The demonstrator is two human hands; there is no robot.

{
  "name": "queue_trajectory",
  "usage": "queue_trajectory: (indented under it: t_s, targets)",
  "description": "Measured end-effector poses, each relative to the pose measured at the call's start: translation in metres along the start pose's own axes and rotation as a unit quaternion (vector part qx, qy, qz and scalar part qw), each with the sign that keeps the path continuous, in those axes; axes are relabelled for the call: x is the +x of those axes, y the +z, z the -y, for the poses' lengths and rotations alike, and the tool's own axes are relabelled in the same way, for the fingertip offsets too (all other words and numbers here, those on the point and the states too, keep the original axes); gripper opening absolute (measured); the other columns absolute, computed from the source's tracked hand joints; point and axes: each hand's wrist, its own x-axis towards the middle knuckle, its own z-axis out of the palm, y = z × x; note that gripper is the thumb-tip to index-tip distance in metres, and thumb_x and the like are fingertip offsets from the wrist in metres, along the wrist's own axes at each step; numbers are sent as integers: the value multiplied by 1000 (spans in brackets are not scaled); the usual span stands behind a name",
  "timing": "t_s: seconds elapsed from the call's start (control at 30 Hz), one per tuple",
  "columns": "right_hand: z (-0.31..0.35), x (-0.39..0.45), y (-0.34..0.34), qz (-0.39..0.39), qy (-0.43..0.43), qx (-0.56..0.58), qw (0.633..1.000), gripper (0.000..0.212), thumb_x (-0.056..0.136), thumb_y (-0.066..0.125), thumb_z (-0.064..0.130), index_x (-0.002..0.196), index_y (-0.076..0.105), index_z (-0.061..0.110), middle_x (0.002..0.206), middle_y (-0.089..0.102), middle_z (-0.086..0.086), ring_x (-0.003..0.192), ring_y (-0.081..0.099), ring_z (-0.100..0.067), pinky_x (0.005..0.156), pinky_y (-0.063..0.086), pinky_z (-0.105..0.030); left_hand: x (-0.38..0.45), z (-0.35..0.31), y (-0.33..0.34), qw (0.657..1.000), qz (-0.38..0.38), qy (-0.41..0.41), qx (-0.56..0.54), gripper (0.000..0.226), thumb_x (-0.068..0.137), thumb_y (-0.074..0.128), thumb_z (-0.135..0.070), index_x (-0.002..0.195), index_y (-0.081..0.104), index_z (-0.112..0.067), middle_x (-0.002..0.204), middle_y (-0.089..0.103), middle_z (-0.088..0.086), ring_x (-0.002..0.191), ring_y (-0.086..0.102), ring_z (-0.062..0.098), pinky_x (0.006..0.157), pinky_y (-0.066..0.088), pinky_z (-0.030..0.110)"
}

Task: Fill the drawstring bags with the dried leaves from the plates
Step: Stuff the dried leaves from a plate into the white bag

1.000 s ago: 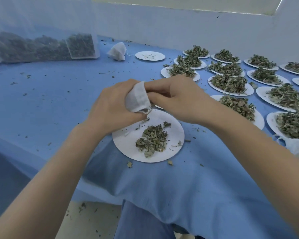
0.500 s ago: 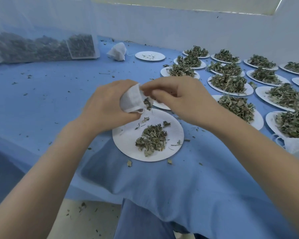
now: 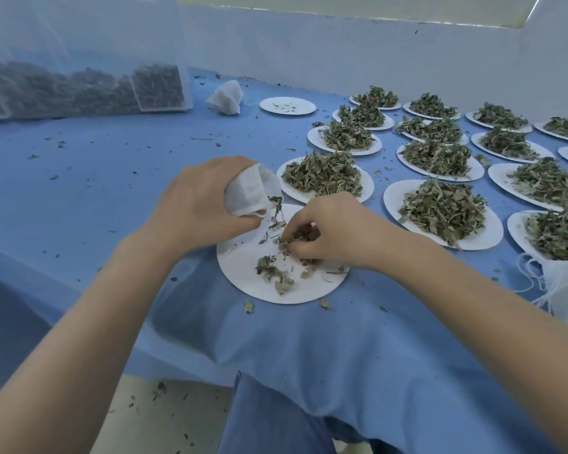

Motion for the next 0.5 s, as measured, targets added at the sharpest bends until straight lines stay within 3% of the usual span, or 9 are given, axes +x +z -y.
queue_trajectory:
  t_s: [0.1,0.2,0.27,0.33,0.4,0.5]
  targets:
    - [-5,-3,-12,-46,4,53,998,17,85,67,26,100,74,25,83,69,12,60,52,6,62,35,4,1,6,-1,1000,9,-4,10,52,67,77,-34,114,56,-27,109,62,-9,103,56,21,87,45,42]
    - [-7,-9,-29,-97,7,137,986,12,82,70,26,93,75,26,61,61,28,66,61,6,67,41,1,2,10,-2,1000,17,0,25,53,67,77,-33,115,56,-27,109,62,-8,101,56,22,85,45,41]
    - [-4,-11,-37,-116,0,167,979,11,82,71,24,92,75,26,60,61,28,66,62,9,65,44,-2,2,9,-1,999,29,8,36,53,66,76,-34,115,56,-28,108,62,-7,99,56,24,83,45,41]
    - [3,-8,-41,-127,-13,148,981,12,83,70,24,94,75,26,75,69,17,74,62,6,69,45,-6,3,6,0,998,37,24,43,53,64,73,-36,114,57,-29,105,62,-7,95,57,25,80,46,41]
    - [12,-3,-42,-125,-33,94,987,14,84,68,23,97,75,26,86,73,7,80,63,-4,77,47,-19,4,1,3,998,34,40,38,53,62,74,-32,113,58,-28,101,63,-6,90,58,25,76,46,39]
    - [22,4,-38,-119,-66,44,990,18,85,66,22,100,74,30,88,74,2,79,65,-13,79,47,-30,4,-8,7,999,25,39,6,48,62,75,-34,107,59,-28,89,60,-12,84,57,20,70,43,32]
